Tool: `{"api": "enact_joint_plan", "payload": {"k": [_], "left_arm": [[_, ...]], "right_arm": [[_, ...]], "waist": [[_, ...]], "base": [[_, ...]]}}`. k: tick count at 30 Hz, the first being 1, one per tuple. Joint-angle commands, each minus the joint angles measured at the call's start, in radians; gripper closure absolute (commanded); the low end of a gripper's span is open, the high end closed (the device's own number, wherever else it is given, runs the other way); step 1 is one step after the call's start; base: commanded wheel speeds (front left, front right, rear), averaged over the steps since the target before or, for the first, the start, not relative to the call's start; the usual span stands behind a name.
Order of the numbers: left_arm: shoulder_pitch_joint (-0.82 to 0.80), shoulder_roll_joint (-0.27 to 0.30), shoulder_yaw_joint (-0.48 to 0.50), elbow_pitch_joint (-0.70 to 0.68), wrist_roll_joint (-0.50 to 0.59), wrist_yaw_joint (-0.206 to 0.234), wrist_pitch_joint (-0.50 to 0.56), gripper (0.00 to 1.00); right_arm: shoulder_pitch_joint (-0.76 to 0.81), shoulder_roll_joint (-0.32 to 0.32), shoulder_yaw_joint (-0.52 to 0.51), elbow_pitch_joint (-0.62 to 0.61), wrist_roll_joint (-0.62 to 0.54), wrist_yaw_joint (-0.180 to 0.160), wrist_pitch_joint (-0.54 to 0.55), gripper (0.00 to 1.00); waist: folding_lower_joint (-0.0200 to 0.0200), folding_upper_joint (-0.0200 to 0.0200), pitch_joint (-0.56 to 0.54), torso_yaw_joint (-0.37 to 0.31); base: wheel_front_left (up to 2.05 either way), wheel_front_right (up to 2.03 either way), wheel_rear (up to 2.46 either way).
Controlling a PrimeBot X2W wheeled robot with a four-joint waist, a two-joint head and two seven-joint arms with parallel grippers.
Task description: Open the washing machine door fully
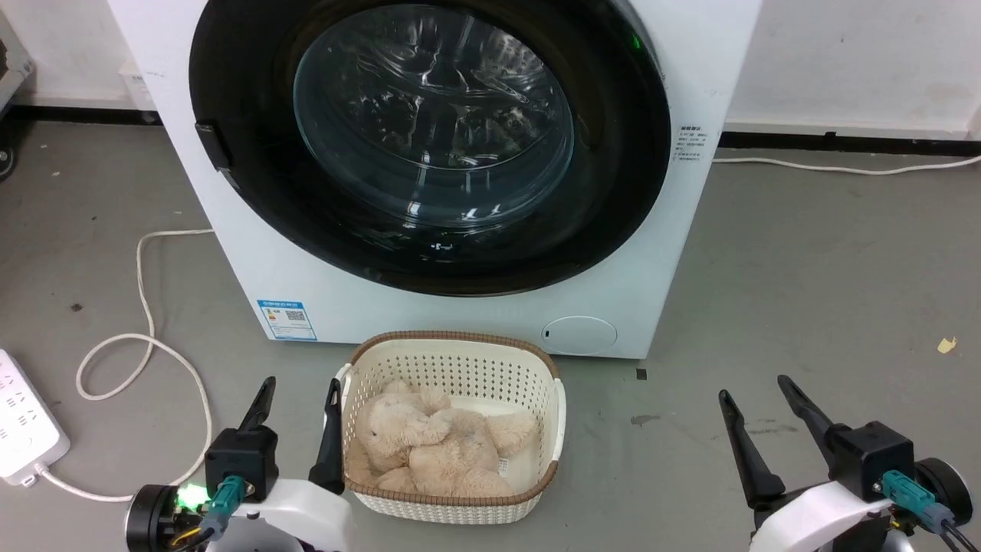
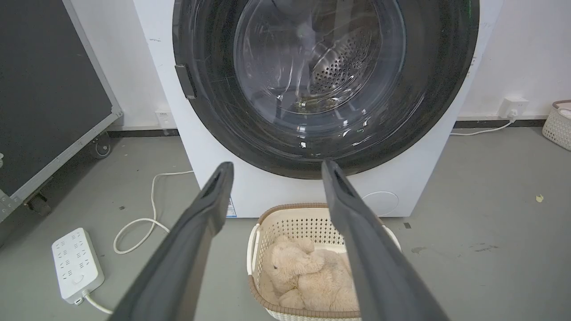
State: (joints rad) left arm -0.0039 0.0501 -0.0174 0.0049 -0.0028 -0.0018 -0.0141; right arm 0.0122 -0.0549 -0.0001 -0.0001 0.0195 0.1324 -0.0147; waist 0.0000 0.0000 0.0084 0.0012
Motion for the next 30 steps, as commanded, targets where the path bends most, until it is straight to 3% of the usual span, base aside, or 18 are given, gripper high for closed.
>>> {"api": "enact_joint_plan", "payload": {"k": [1, 13, 17, 30], "left_arm": [[-0.006, 0.0, -0.005, -0.002, 0.001, 0.006, -0.012, 0.0], [-0.03, 0.0, -0.033, -0.014, 0.003, 0.019, -0.037, 0.0], [-0.052, 0.0, -0.056, -0.026, 0.001, 0.035, -0.054, 0.0], [-0.081, 0.001, -0.089, -0.041, 0.0, 0.053, -0.081, 0.0]], "right_arm": [[-0.005, 0.0, -0.001, 0.002, 0.013, 0.0, -0.012, 0.0], [-0.056, -0.016, -0.006, -0.012, 0.036, 0.0, -0.033, 0.0], [-0.131, -0.066, 0.001, -0.024, 0.071, 0.0, -0.025, 0.0], [-0.278, -0.131, 0.008, -0.014, 0.143, -0.001, -0.008, 0.0]], "waist": [[0.0, 0.0, 0.004, 0.001], [0.0, 0.0, 0.058, 0.013], [0.0, 0.0, 0.103, 0.025], [0.0, 0.0, 0.16, 0.043]], "base": [[0.0, 0.0, 0.0], [0.0, 0.0, 0.0], [0.0, 0.0, 0.0], [0.0, 0.0, 0.0]]}}
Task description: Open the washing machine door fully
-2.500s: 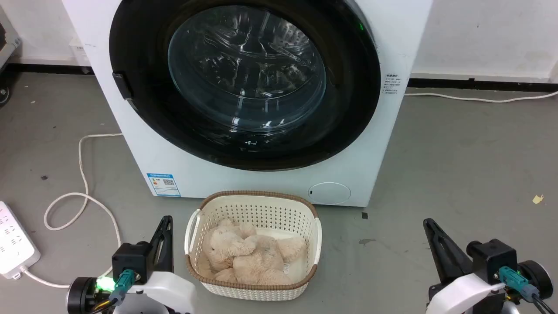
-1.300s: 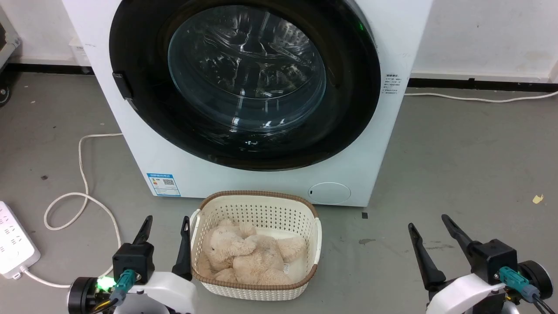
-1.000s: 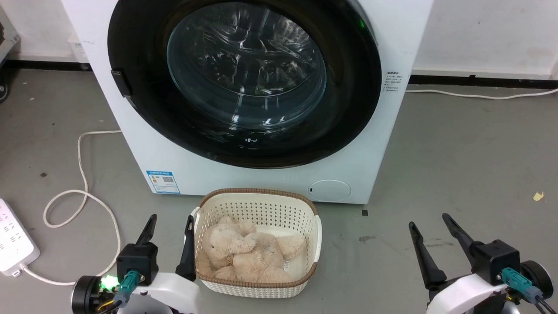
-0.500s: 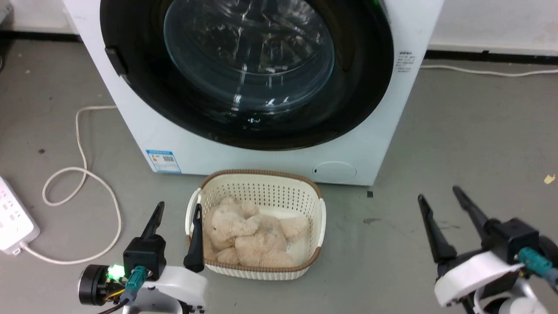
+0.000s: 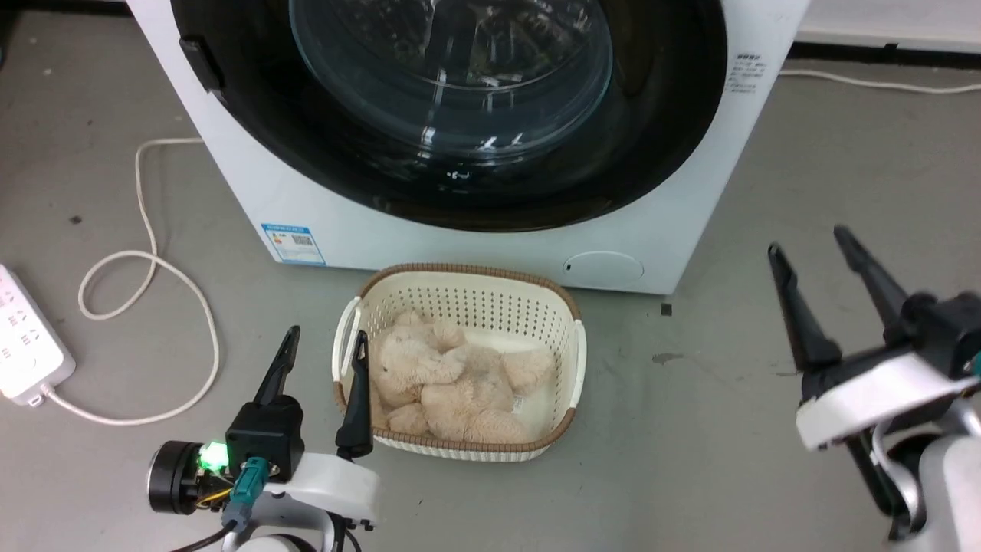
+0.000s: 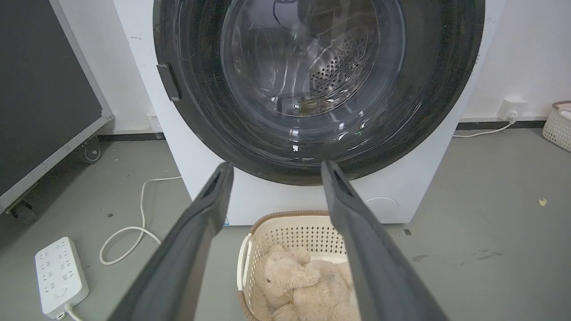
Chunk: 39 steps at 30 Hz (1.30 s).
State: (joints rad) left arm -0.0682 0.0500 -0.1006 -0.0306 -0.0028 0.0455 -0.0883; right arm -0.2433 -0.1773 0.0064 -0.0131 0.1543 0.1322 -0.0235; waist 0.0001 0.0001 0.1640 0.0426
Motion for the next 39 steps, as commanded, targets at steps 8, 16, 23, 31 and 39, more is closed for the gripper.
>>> {"api": "enact_joint_plan", "payload": {"k": [8, 16, 23, 31, 39], "left_arm": [[-0.039, 0.003, -0.028, -0.018, 0.002, 0.017, -0.023, 0.0], [-0.066, 0.003, -0.05, -0.028, -0.001, 0.031, -0.04, 0.0], [-0.085, 0.004, -0.069, -0.041, -0.001, 0.045, -0.055, 0.0], [-0.103, 0.004, -0.093, -0.05, -0.003, 0.059, -0.071, 0.0], [-0.122, 0.007, -0.114, -0.063, -0.003, 0.074, -0.088, 0.0]], "right_arm": [[-0.139, -0.014, -0.033, 0.045, 0.144, -0.001, 0.032, 1.0], [-0.293, -0.025, -0.09, 0.138, 0.264, -0.001, 0.084, 1.0], [-0.453, -0.027, -0.152, 0.272, 0.339, -0.001, 0.157, 1.0], [-0.583, -0.047, -0.189, 0.397, 0.398, -0.001, 0.232, 1.0], [-0.709, -0.05, -0.256, 0.52, 0.526, -0.001, 0.364, 1.0]], "waist": [[-0.0001, -0.0001, 0.055, 0.014], [-0.0001, -0.0001, 0.108, 0.038], [-0.0001, -0.0001, 0.147, 0.061], [-0.0001, -0.0001, 0.187, 0.083], [-0.0001, -0.0001, 0.228, 0.097]], "base": [[0.0, 0.0, 0.0], [0.0, 0.0, 0.0], [0.0, 0.0, 0.0], [0.0, 0.0, 0.0], [0.0, 0.0, 0.0]]}}
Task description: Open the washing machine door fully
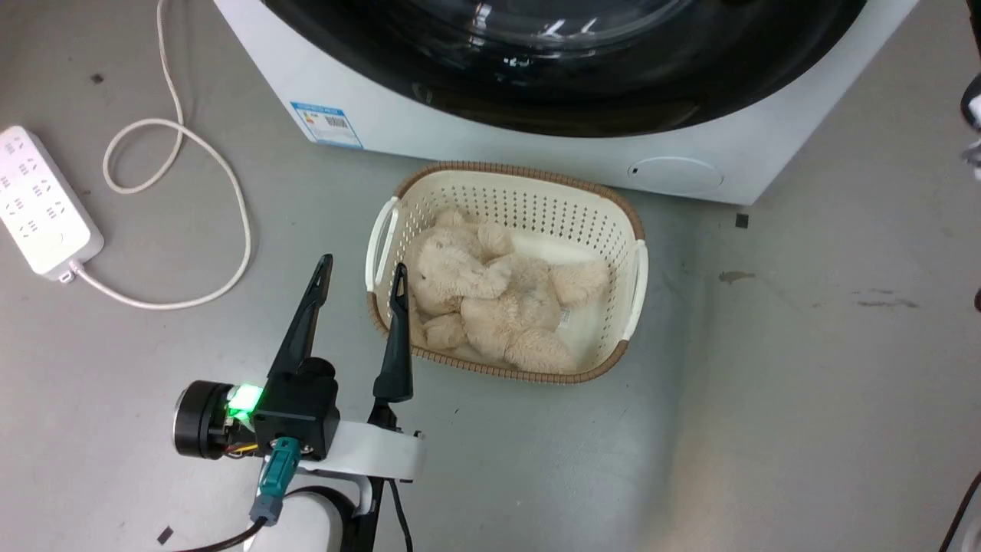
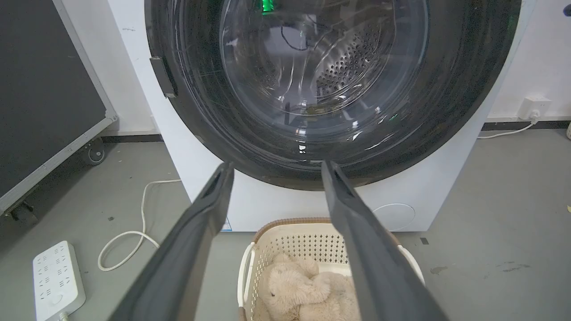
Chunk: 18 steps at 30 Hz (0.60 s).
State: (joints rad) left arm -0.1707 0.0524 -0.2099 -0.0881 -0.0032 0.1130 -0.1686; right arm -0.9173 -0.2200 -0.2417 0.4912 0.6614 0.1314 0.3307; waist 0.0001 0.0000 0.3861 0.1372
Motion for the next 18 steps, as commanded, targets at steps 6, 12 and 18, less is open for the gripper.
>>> {"api": "enact_joint_plan", "payload": {"k": [6, 12, 18], "left_arm": [[-0.03, 0.007, -0.022, -0.014, -0.002, 0.017, -0.02, 0.0], [-0.042, 0.009, -0.039, -0.021, -0.003, 0.028, -0.033, 0.0], [-0.051, 0.009, -0.055, -0.025, -0.005, 0.038, -0.043, 0.0]], "right_arm": [[-0.131, -0.009, -0.054, 0.113, 0.098, 0.0, 0.131, 1.0], [-0.23, -0.016, -0.104, 0.226, 0.156, 0.0, 0.243, 1.0], [-0.296, -0.028, -0.13, 0.282, 0.18, 0.0, 0.29, 1.0]], "waist": [[-0.0001, 0.0, 0.032, 0.011], [-0.0001, 0.0, 0.052, 0.019], [-0.0001, 0.0, 0.065, 0.029]], "base": [[0.0, 0.0, 0.0], [0.0, 0.0, 0.0], [0.0, 0.0, 0.0]]}}
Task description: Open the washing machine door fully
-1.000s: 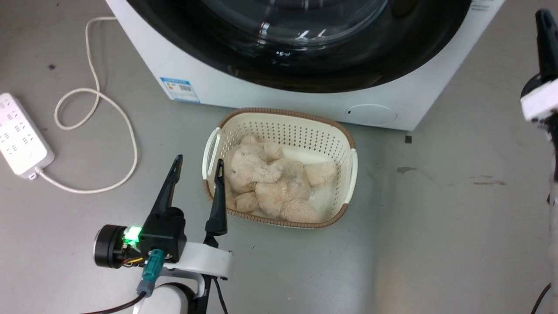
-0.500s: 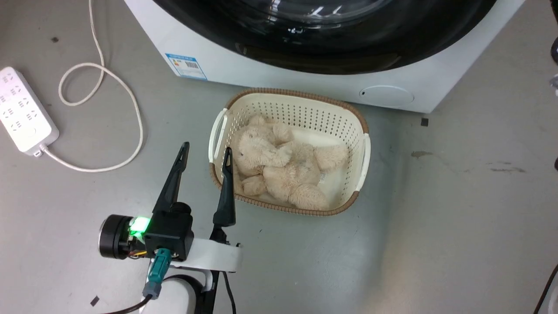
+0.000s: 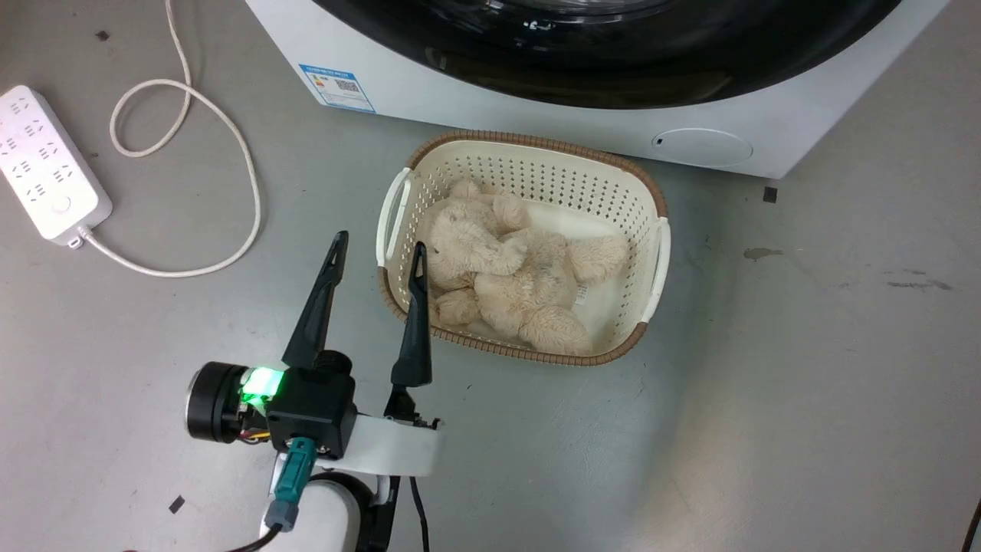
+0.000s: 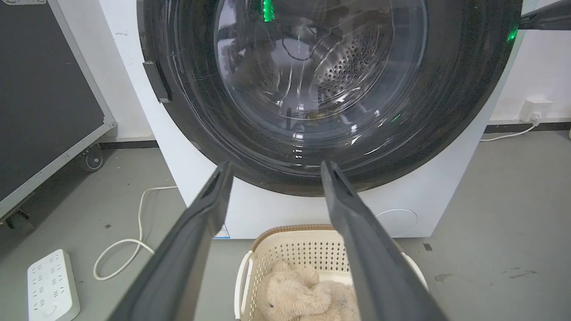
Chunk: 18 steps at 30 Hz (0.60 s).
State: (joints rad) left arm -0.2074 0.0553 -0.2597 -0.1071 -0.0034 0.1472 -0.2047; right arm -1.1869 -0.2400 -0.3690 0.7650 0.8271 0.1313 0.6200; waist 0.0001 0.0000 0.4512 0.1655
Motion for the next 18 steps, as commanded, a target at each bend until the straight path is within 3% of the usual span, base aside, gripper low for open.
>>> {"api": "enact_joint_plan", "payload": {"k": [1, 18], "left_arm": [[-0.017, 0.006, -0.011, -0.008, -0.006, 0.008, -0.012, 0.0], [-0.053, 0.016, -0.05, -0.025, -0.005, 0.036, -0.045, 0.0]], "right_arm": [[-0.053, -0.006, -0.015, 0.027, 0.031, 0.0, 0.027, 1.0], [-0.205, -0.008, -0.097, 0.144, 0.117, 0.0, 0.207, 1.0]], "waist": [[-0.0001, 0.0, 0.004, 0.004], [-0.0001, 0.0, 0.061, 0.026]], "base": [[0.0, 0.0, 0.0], [0.0, 0.0, 0.0]]}}
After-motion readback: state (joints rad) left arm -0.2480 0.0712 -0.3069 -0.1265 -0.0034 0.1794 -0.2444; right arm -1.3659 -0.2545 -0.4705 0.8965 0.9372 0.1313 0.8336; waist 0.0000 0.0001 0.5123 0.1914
